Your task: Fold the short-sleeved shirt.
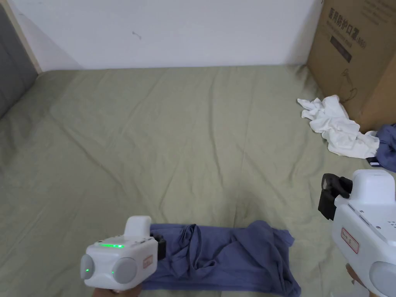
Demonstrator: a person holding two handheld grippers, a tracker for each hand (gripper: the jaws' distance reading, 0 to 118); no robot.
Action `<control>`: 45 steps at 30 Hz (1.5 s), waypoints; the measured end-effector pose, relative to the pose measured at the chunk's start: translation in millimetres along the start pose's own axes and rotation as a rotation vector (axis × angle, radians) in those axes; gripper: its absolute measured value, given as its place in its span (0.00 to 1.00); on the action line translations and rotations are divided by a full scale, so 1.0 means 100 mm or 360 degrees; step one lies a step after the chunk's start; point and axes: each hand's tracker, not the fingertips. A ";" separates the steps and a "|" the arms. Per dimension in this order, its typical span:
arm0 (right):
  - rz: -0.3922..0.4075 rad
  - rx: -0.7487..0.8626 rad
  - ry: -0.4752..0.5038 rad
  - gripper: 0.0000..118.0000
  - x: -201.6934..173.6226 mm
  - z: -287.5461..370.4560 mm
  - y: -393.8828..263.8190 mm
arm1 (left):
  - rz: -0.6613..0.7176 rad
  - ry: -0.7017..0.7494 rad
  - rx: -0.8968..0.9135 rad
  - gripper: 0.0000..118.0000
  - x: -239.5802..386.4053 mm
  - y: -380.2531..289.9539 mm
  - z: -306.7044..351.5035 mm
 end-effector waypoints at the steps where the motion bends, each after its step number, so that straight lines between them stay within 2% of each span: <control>1: -0.0005 0.0000 -0.0002 0.02 0.01 0.00 0.00 | -0.0017 -0.0020 -0.0054 0.05 0.06 -0.03 -0.08; 4: -0.0016 -0.0008 -0.0013 0.02 0.07 0.00 -0.03 | -0.0038 -0.0061 -0.0159 0.05 0.25 -0.11 -0.29; 12: -0.0018 -0.0030 -0.0048 0.02 0.16 0.02 -0.07 | -0.0046 -0.0143 -0.0170 0.05 0.63 -0.13 -0.41; 17: -0.0032 -0.0036 -0.0059 0.02 0.17 0.03 -0.07 | -0.0045 -0.0160 -0.0191 0.05 0.65 -0.12 -0.44; 27: -0.0010 -0.0028 -0.0019 0.02 0.05 0.00 -0.02 | 0.0202 -0.0355 -0.0020 0.05 -0.14 0.20 0.32; 34: 0.0012 -0.0033 0.0036 0.02 -0.09 -0.06 -0.03 | 0.0633 -0.0667 -0.0112 0.07 -1.02 0.28 0.39; 35: 0.0020 -0.0037 0.0042 0.02 -0.12 -0.07 -0.03 | 0.0660 -0.0666 -0.0111 0.13 -1.13 0.25 0.36; 36: 0.0025 -0.0042 0.0047 0.02 -0.14 -0.08 -0.03 | 0.0666 -0.0661 -0.0132 0.31 -1.20 0.24 0.33; 38: 0.0035 -0.0050 0.0057 0.02 -0.17 -0.09 -0.04 | 0.0701 -0.0629 -0.0180 0.77 -1.30 0.21 0.24; 39: 0.0038 -0.0054 0.0061 0.02 -0.18 -0.09 -0.04 | 0.0721 -0.0608 -0.0221 0.89 -1.34 0.19 0.20; 45: 0.0049 -0.0084 0.0054 0.02 -0.21 -0.14 -0.05 | 0.0738 -0.0631 -0.0278 0.94 -1.40 0.06 -0.05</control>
